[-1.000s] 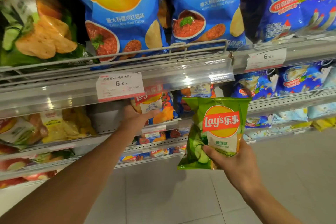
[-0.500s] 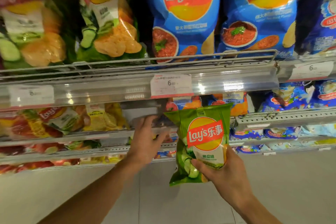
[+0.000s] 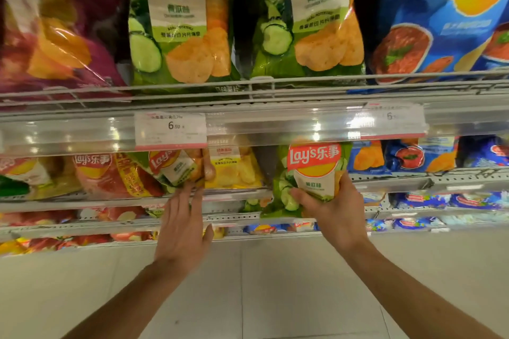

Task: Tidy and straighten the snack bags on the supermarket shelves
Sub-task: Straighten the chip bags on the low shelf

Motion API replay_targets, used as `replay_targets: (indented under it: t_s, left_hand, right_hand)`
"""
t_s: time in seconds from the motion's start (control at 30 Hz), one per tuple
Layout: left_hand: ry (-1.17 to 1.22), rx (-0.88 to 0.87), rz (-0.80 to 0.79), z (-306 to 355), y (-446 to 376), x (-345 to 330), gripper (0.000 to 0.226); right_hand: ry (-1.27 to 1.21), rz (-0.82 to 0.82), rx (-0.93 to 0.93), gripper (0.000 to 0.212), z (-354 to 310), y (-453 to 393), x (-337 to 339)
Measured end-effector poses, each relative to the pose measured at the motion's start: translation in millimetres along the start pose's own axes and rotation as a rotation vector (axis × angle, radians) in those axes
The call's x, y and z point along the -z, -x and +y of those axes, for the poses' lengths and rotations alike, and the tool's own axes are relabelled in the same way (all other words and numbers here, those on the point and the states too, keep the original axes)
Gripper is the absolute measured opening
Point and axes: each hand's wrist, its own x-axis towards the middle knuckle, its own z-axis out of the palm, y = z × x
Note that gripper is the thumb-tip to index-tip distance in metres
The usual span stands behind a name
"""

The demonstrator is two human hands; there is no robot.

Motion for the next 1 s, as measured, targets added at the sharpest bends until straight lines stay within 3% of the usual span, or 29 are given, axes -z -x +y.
replay_targets:
  t_s: [0.33, 0.73, 0.93, 1.0]
  left_hand:
    - [-0.097, -0.088, -0.038, -12, -2, -21, 0.102]
    - [-0.098, -0.088, -0.076, -12, -3, -29, 0.115]
    - [-0.12, -0.098, -0.075, -14, -3, -31, 0.117]
    - [-0.117, -0.089, -0.104, -15, -4, -28, 0.118]
  right_hand:
    - [-0.044, 0.03, -0.046, 0.05, -14, -71, -42]
    - [0.137, -0.018, -0.103, 0.056, 17, -93, -16]
    - [0.201, -0.073, -0.104, 0.072, 18, -94, -18]
    - [0.238, -0.086, -0.102, 0.067, 17, -86, -13]
